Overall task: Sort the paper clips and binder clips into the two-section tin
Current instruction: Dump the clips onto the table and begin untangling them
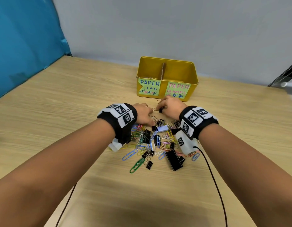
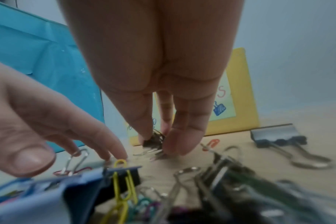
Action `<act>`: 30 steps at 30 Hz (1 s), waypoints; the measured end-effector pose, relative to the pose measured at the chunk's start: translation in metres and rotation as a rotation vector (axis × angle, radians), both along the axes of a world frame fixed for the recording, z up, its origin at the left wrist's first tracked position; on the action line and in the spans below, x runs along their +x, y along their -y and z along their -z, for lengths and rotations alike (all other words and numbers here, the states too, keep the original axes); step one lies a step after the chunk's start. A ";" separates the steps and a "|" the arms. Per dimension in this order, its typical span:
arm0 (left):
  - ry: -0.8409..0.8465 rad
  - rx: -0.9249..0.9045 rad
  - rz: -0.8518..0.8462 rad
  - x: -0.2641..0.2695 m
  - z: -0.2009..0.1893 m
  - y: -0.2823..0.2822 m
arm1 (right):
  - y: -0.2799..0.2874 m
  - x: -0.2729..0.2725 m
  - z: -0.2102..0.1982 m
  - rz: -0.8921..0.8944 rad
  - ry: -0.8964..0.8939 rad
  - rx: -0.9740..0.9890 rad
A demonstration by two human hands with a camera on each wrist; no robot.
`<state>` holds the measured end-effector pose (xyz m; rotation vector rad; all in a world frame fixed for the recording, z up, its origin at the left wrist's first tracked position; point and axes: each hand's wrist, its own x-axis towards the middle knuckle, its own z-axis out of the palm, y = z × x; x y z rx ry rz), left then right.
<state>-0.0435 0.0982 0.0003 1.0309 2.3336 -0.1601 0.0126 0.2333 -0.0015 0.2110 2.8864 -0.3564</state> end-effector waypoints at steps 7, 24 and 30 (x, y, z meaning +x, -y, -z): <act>0.049 0.056 0.138 0.009 0.000 -0.014 | -0.021 0.022 -0.007 0.340 -0.081 -0.199; 0.131 0.012 0.052 0.020 -0.018 0.040 | -0.018 0.058 -0.003 0.196 0.055 0.035; 0.069 0.138 0.024 0.027 -0.013 0.033 | -0.025 0.068 -0.018 0.393 -0.038 0.066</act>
